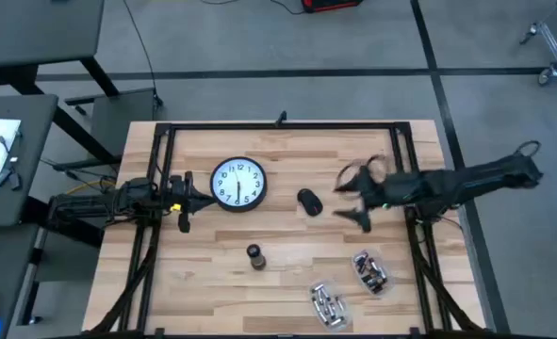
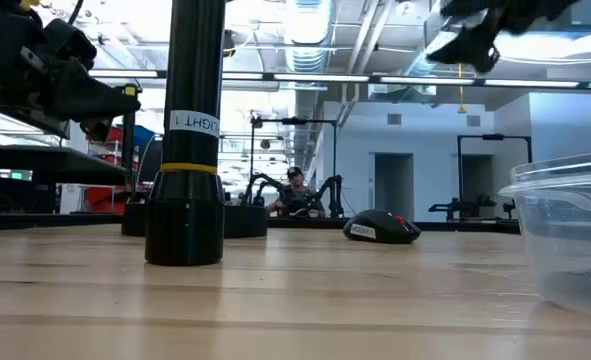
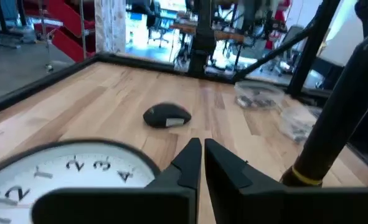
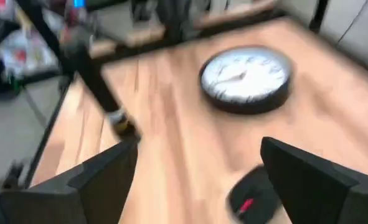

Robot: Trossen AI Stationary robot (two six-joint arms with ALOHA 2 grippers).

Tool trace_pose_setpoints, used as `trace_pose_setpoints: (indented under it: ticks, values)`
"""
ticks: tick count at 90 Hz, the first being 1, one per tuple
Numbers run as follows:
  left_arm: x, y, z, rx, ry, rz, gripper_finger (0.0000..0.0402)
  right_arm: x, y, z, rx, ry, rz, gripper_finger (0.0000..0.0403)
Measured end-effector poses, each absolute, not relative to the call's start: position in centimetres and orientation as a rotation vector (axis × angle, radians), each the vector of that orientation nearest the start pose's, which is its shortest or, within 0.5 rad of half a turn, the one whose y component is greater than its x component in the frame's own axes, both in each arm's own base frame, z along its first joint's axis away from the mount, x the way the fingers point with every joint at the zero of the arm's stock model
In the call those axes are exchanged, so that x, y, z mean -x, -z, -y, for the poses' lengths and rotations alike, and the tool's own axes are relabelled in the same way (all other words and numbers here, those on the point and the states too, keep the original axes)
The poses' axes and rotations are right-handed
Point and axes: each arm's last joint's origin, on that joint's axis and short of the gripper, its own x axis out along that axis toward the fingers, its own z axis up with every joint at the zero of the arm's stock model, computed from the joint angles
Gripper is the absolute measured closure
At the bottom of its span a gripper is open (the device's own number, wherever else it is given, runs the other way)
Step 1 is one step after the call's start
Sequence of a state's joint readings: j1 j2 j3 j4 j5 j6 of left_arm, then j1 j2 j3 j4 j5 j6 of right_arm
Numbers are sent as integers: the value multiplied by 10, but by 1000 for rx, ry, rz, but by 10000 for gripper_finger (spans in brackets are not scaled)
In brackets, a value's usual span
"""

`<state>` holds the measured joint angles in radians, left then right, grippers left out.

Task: Insert battery
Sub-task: Open the black flashlight battery compartment

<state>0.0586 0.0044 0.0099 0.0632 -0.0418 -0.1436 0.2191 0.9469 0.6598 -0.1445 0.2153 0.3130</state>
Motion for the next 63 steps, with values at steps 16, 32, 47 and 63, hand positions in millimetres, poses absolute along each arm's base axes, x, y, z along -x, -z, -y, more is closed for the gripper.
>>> trace_pose_setpoints:
  ticks: [16,32,47,63]
  values:
    - [-96,-179,-7,142,-89,95,402,-238,-232,-56,-228,99,-438,85]
    - [-95,-181,-7,142,-86,101,402,-264,-202,-70,-283,110,-399,86]
    - [-95,-181,-7,164,-84,104,402,-288,-172,-85,-294,74,-338,86]
    - [-95,-182,-7,201,-81,109,402,-311,-142,-94,-274,39,-251,86]
